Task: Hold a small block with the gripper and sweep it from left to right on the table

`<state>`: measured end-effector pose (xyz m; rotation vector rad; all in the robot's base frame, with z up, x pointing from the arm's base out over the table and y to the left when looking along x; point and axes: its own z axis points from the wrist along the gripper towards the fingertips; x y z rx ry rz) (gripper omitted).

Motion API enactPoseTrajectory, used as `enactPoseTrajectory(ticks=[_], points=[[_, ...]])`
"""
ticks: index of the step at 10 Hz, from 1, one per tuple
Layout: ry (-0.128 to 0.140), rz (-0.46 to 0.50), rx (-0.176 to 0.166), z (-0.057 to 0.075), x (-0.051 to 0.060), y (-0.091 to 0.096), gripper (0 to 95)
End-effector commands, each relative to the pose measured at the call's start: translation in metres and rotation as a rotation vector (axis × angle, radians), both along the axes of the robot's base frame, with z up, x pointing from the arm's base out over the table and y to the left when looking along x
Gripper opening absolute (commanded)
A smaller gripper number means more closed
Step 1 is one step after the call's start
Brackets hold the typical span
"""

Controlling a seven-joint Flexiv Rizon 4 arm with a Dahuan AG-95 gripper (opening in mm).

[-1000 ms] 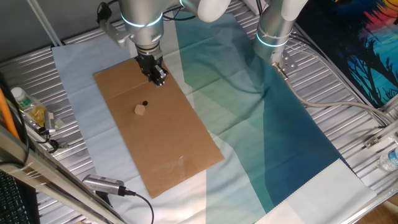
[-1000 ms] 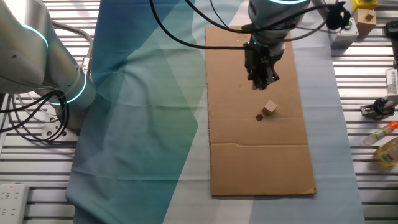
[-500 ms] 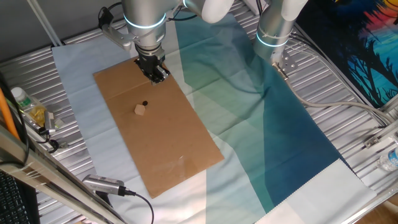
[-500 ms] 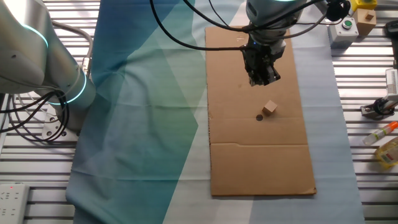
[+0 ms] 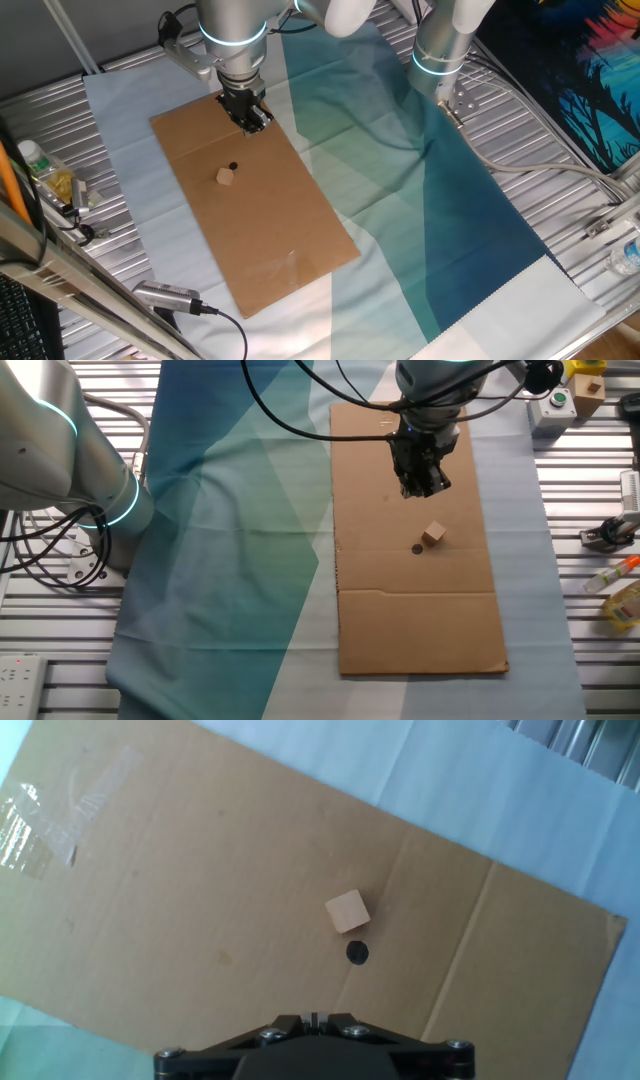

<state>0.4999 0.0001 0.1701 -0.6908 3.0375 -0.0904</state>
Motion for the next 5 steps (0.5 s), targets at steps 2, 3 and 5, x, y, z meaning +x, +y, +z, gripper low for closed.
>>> enactPoseTrajectory(ticks=[2, 3, 5], points=[[-0.001, -0.006, 0.001, -0.0001, 0.0002, 0.0000, 0.0], [-0.001, -0.008, 0.002, -0.0001, 0.0002, 0.0000, 0.0], [-0.001, -0.011, 0.003, -0.0001, 0.0002, 0.0000, 0.0]])
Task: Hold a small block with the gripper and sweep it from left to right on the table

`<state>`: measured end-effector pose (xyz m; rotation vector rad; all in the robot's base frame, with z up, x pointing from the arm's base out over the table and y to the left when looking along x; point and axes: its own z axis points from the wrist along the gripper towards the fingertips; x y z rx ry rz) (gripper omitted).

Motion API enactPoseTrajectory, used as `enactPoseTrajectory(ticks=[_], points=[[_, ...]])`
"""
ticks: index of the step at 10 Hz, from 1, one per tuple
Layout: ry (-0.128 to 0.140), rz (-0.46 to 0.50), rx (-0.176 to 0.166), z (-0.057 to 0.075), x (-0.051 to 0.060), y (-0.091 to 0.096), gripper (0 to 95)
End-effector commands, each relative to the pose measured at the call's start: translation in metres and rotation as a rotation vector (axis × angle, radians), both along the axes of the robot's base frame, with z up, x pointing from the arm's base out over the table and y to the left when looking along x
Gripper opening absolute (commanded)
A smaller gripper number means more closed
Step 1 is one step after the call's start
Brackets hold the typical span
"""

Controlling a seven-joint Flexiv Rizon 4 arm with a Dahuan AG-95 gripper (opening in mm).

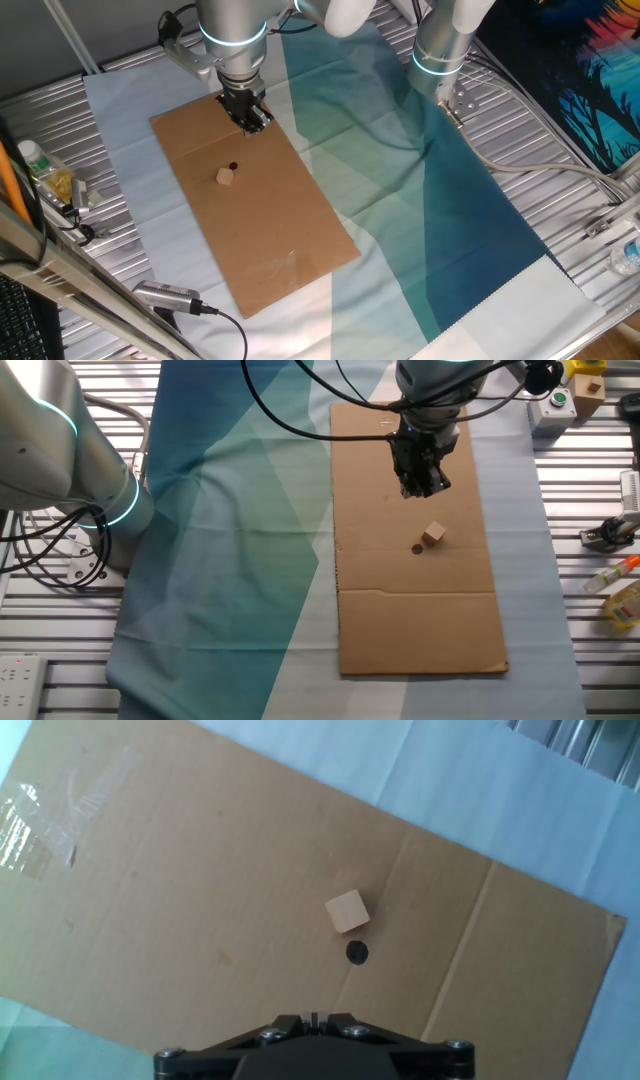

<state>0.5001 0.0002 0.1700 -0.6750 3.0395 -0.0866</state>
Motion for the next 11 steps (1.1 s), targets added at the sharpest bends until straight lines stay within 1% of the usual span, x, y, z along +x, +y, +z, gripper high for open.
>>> enactPoseTrajectory(ticks=[1, 3, 9, 11], points=[[0.000, -0.001, 0.001, 0.0000, -0.0001, -0.0001, 0.0], [-0.003, -0.012, -0.001, 0.0000, -0.0001, -0.0001, 0.0], [-0.039, -0.029, 0.014, 0.0000, -0.0001, -0.0001, 0.0], [-0.036, -0.044, 0.011, 0.0000, -0.0001, -0.0001, 0.0]])
